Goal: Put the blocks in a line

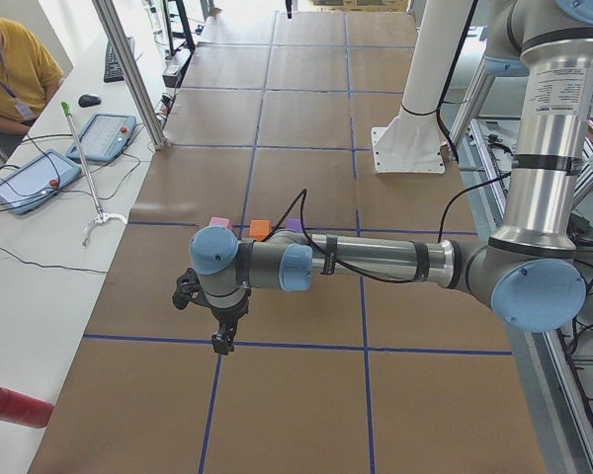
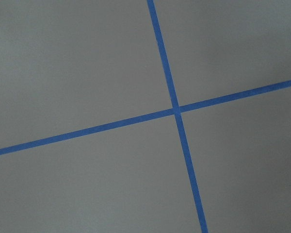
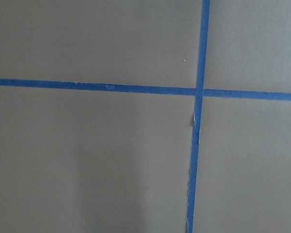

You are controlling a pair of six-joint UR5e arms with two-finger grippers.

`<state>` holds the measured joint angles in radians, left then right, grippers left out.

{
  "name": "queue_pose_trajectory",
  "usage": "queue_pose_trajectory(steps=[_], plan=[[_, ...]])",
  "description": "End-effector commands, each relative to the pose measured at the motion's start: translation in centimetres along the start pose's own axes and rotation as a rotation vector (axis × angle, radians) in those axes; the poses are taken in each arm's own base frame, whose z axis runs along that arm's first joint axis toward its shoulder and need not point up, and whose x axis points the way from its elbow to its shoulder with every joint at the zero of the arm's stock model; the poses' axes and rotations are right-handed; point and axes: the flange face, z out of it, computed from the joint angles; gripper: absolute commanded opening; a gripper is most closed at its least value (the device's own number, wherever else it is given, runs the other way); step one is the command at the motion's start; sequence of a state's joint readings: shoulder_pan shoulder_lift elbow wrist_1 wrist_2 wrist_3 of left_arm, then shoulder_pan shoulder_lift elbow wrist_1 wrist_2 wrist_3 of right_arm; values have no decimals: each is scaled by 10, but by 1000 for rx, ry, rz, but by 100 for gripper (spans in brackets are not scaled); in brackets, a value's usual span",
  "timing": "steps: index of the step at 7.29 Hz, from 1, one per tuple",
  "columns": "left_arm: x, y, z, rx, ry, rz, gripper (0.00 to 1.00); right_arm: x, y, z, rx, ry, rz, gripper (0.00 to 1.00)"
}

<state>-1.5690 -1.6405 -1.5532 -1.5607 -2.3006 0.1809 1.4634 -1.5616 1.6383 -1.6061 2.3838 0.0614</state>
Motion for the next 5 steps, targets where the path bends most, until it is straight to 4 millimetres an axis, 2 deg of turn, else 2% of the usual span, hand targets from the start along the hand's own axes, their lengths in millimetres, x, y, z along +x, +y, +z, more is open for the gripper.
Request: queue_pose_trajectory(steps=[1,5], plan=[[3,-2,-4,10,-9,7,100,-1,0,-1,1,0,-1,100],[7,-5,-9,20,-8,18,100,0,0,0,0,0,0,100]])
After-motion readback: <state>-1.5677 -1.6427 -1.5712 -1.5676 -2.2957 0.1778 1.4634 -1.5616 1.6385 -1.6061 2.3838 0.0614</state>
